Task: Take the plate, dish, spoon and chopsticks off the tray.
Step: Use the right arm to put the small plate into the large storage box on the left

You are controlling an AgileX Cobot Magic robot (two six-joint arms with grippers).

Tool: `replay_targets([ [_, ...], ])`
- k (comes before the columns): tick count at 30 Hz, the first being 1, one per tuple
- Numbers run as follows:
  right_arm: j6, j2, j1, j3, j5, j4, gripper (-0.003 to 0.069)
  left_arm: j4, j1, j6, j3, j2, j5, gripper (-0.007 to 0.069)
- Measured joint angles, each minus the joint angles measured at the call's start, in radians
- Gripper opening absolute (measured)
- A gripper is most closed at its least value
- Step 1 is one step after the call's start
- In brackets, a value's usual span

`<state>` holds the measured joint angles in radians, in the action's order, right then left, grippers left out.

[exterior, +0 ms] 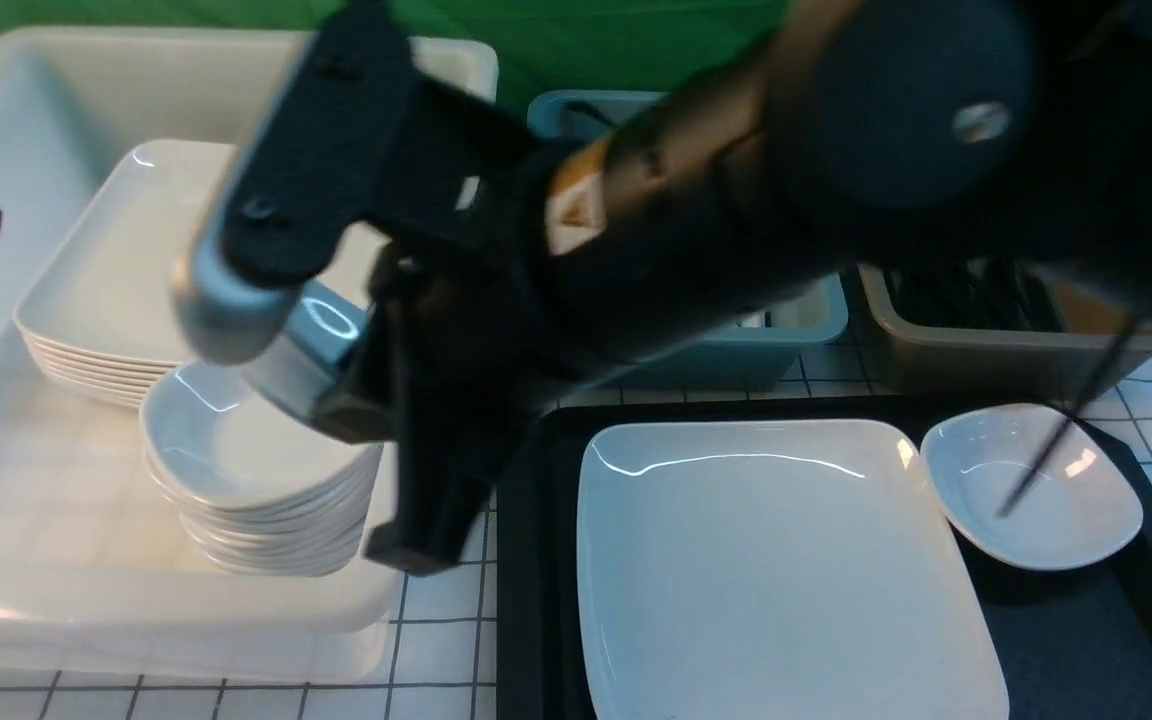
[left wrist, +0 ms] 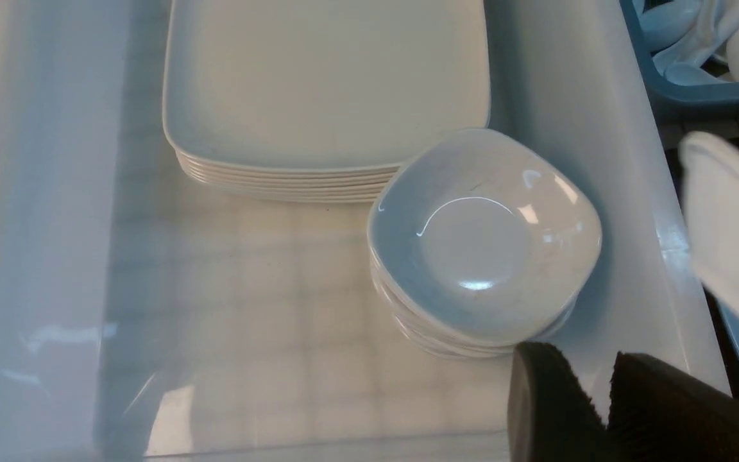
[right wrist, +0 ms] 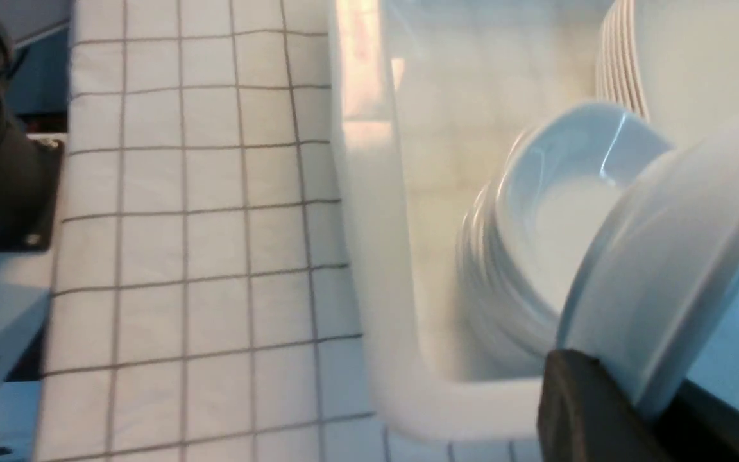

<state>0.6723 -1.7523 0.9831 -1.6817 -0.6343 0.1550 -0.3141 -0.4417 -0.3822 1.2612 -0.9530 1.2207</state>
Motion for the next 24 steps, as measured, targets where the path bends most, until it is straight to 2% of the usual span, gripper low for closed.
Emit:
replay_targets([
  [5, 0.073, -0.156, 0.029, -0.046, 0.127, -0.053, 0.0078, -0.036, 0.000, -0.080, 0.000, 0.001, 0.000, 0.0162],
  [11, 0.069, -0.248, 0.029, -0.046, 0.176, -0.059, 0.0088, -0.086, 0.000, -0.156, 0.000, 0.013, 0.000, 0.0169],
  [14, 0.028, -0.264, 0.029, -0.046, 0.188, -0.059, 0.0166, -0.103, 0.000, -0.176, 0.000, 0.042, 0.001, 0.0174],
  [15, 0.024, -0.264, 0.029, -0.046, 0.189, -0.059, 0.0166, -0.103, 0.000, -0.176, 0.000, 0.044, 0.001, 0.0174],
  [17, -0.008, -0.257, 0.029, -0.047, 0.192, -0.059, 0.0280, -0.100, 0.000, -0.176, 0.000, 0.067, 0.001, 0.0175],
  [18, -0.009, -0.256, 0.029, -0.047, 0.190, -0.059, 0.0288, -0.100, 0.000, -0.176, 0.000, 0.070, 0.001, 0.0175],
  [20, -0.028, -0.232, 0.029, -0.047, 0.146, -0.059, 0.0378, -0.099, 0.000, -0.176, 0.000, 0.087, 0.001, 0.0176],
  [24, -0.053, -0.151, 0.029, -0.047, 0.037, -0.067, 0.0401, -0.097, 0.000, -0.176, 0.000, 0.094, 0.002, 0.0177],
])
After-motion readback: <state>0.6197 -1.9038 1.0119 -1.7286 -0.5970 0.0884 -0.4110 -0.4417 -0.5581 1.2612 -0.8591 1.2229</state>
